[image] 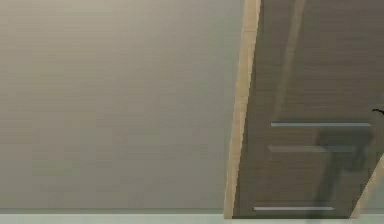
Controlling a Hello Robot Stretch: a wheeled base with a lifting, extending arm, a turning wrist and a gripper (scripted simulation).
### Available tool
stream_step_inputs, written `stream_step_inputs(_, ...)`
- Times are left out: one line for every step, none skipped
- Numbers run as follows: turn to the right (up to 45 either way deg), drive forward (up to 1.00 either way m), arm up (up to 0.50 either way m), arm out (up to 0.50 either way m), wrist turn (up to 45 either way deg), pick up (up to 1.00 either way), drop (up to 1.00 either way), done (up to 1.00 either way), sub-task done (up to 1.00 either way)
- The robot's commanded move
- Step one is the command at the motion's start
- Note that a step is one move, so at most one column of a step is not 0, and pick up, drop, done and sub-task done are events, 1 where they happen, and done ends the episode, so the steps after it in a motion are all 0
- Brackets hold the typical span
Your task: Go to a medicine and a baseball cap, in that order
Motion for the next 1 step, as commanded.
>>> stream_step_inputs(45.0,0.0,0.0,0.0,0.0,0.0,0.0,0.0,0.0)
